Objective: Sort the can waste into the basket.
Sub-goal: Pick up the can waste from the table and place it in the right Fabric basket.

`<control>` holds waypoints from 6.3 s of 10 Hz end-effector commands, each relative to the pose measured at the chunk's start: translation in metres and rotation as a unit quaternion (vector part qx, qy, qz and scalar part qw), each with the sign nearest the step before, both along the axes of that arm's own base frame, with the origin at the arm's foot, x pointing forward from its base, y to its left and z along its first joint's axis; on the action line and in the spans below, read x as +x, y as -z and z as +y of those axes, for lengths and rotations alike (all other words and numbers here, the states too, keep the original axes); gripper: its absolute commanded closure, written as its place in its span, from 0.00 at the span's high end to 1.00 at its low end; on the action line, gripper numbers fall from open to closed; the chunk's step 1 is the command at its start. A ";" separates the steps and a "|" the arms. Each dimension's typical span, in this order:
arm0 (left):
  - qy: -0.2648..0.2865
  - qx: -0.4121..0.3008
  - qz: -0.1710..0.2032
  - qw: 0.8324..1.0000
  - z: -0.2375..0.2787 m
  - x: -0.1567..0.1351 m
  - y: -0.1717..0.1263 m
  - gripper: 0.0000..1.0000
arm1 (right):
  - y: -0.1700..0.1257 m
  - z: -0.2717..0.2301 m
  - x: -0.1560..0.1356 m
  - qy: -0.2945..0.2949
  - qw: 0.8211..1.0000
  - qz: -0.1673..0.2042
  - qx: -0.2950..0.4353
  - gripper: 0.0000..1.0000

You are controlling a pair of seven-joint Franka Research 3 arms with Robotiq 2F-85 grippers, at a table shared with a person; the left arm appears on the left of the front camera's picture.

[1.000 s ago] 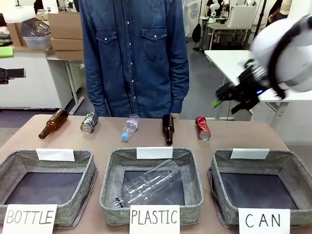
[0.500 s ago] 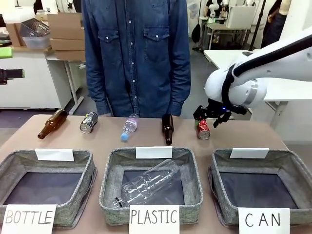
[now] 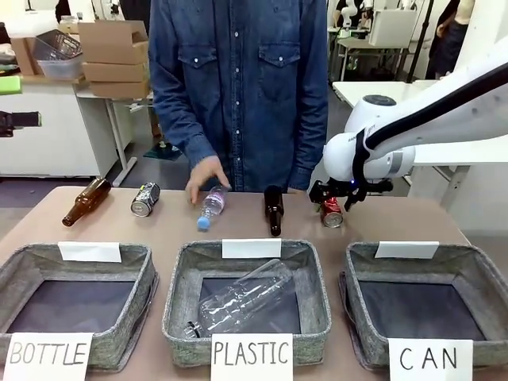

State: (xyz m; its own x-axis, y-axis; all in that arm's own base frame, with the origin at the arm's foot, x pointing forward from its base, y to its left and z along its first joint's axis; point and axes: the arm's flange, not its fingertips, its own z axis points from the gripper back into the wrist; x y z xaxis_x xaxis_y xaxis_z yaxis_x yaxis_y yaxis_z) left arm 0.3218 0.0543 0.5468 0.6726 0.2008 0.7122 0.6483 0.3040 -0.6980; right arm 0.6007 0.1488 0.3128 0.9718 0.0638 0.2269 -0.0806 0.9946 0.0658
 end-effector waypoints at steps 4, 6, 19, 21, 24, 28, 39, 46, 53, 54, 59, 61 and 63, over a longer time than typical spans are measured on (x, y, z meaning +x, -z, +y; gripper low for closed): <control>0.001 -0.007 -0.014 1.000 -0.002 0.002 -0.002 1.00 | -0.009 0.011 0.001 0.012 1.000 0.002 -0.018 0.00; 0.001 -0.007 -0.014 1.000 -0.002 0.002 -0.002 1.00 | -0.008 0.012 0.001 0.015 1.000 0.003 -0.021 0.00; 0.001 -0.007 -0.014 1.000 -0.002 0.002 -0.002 1.00 | -0.183 -0.149 -0.257 -0.139 0.986 0.066 0.059 0.41; 0.001 -0.007 -0.014 1.000 -0.002 0.002 -0.002 1.00 | -0.184 -0.152 -0.321 -0.218 0.972 0.070 0.052 0.41; 0.001 -0.007 -0.014 1.000 -0.002 0.002 -0.002 1.00 | -0.176 -0.152 -0.341 -0.233 0.970 0.055 0.046 0.41; 0.001 -0.007 -0.014 1.000 -0.002 0.002 -0.002 1.00 | -0.177 -0.152 -0.336 -0.234 0.969 0.064 0.038 1.00; 0.001 -0.007 -0.014 1.000 -0.002 0.002 -0.002 1.00 | -0.223 -0.195 -0.319 -0.120 0.787 -0.115 0.594 1.00; 0.001 -0.007 -0.014 1.000 -0.002 0.002 -0.002 1.00 | -0.229 -0.211 -0.323 -0.126 0.881 -0.053 0.452 1.00; 0.001 -0.007 -0.014 1.000 -0.002 0.002 -0.002 1.00 | -0.229 -0.211 -0.323 -0.126 0.881 -0.053 0.452 1.00; 0.001 -0.007 -0.014 1.000 -0.002 0.002 -0.002 1.00 | -0.229 -0.211 -0.323 -0.126 0.881 -0.053 0.452 1.00; 0.052 0.099 0.020 0.994 0.001 0.012 -0.002 1.00 | -0.229 -0.211 -0.323 -0.126 0.881 -0.053 0.452 1.00; 0.047 0.054 -0.003 0.997 0.041 -0.010 -0.013 1.00 | -0.229 -0.211 -0.323 -0.126 0.881 -0.053 0.452 1.00; -0.027 0.023 -0.029 0.999 0.099 -0.067 -0.028 1.00 | -0.229 -0.211 -0.323 -0.126 0.881 -0.053 0.452 1.00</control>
State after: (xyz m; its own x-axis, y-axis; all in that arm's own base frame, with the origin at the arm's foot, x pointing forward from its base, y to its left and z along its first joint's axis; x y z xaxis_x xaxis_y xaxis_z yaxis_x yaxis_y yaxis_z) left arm 0.2857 0.1264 0.5684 0.6633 0.1385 0.7354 0.6619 0.3501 -0.6629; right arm 0.2768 -0.0594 0.5417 0.9317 -0.0038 0.3632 -0.3167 0.4809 0.8175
